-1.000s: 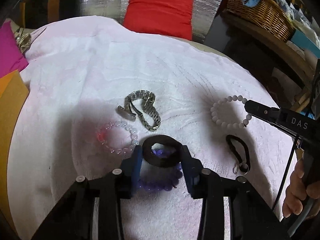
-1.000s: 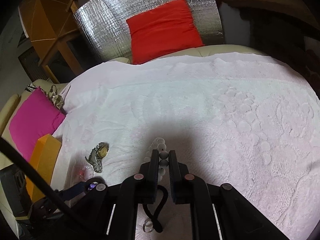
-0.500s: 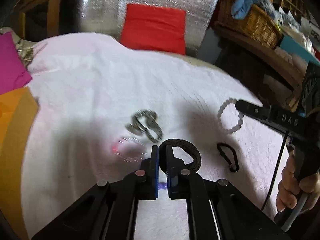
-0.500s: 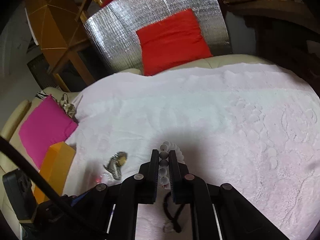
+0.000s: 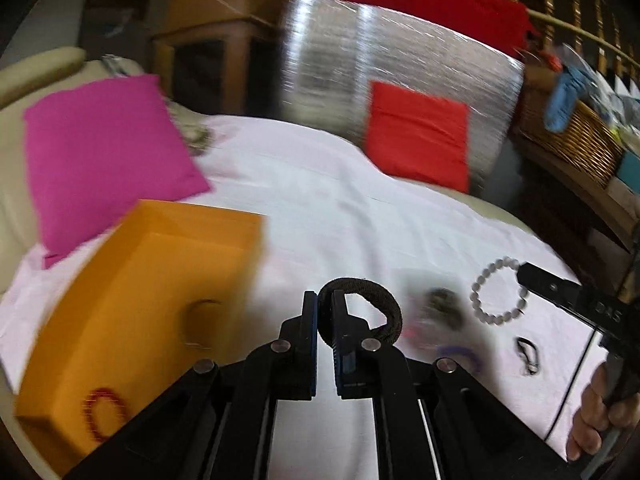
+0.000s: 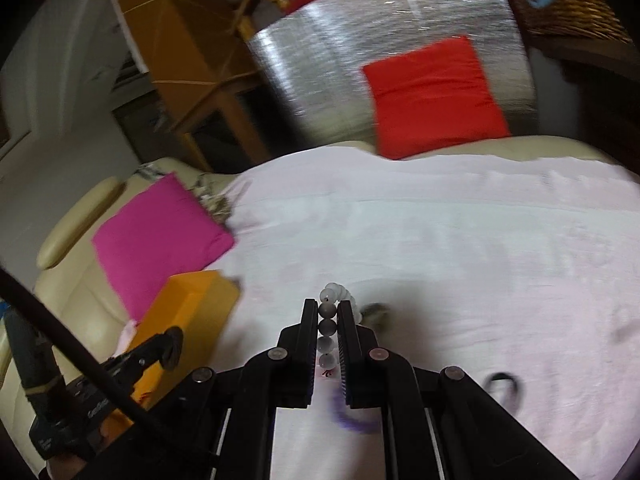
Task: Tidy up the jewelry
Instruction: 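Carry both bracelets over the orange box and open both tools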
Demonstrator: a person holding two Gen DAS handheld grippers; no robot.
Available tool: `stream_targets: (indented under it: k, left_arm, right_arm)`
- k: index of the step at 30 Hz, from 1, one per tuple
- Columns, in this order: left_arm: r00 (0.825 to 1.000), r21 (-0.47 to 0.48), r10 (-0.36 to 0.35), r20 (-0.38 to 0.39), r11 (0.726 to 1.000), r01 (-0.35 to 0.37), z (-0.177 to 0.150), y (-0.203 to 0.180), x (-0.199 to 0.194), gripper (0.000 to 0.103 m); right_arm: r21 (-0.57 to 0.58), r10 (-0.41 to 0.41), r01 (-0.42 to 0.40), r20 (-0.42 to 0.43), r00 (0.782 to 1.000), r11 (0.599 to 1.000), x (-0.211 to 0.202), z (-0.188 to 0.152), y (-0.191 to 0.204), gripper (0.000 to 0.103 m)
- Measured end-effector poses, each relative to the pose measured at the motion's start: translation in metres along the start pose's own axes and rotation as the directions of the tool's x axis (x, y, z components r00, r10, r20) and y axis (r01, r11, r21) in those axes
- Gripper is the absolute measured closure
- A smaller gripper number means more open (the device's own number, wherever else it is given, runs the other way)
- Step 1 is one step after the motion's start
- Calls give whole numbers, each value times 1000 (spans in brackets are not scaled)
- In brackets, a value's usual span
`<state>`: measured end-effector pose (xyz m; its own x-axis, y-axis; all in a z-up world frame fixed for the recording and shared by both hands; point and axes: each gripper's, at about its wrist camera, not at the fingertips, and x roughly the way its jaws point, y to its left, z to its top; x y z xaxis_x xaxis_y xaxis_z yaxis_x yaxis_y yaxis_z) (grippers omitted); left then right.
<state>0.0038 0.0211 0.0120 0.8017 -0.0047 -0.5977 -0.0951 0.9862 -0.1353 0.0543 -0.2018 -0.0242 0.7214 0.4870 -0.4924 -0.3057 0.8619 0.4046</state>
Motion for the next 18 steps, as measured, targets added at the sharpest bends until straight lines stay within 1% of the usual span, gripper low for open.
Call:
stream_targets:
  k: [2, 3, 5, 7, 9, 11, 13, 16, 18]
  left_arm:
    - [999, -19, 38, 8, 999, -37, 0, 19, -6, 96]
    - [997, -34, 73, 11, 997, -73, 0, 33, -11, 96]
    - [993, -52, 114, 8, 992, -113, -2, 52, -14, 96]
    - [987, -77, 163, -12, 984, -163, -7, 75, -17, 96]
    - [980, -90, 194, -33, 976, -196, -10, 90, -19, 96]
    - [971, -105, 227, -69, 967, -234, -15, 111, -17, 96]
    - [964, -120, 245, -106, 959, -257, -21, 126, -13, 96]
    - [957, -140, 255, -140, 952, -274, -26, 144, -10, 96]
    - [952, -149, 267, -153, 946, -289, -27, 150, -8, 95]
  right_arm:
    - [-31, 42, -42, -5, 999, 999, 7, -3, 28, 92]
    - [-44, 61, -61, -11, 998, 997, 11, -5, 41, 92]
    - [-67, 91, -92, -20, 996, 993, 18, -8, 64, 92]
    - [-100, 124, -127, -35, 992, 987, 29, -12, 92, 92]
    - [-129, 147, -152, -48, 988, 980, 37, -16, 115, 92]
    - [-146, 177, -184, -64, 982, 972, 52, -19, 140, 92]
    - [-139, 212, -225, -101, 972, 965, 72, -21, 162, 92]
    - [-141, 231, -253, -159, 960, 957, 104, -24, 190, 92]
    - [-134, 235, -264, -198, 952, 955, 126, -27, 206, 92]
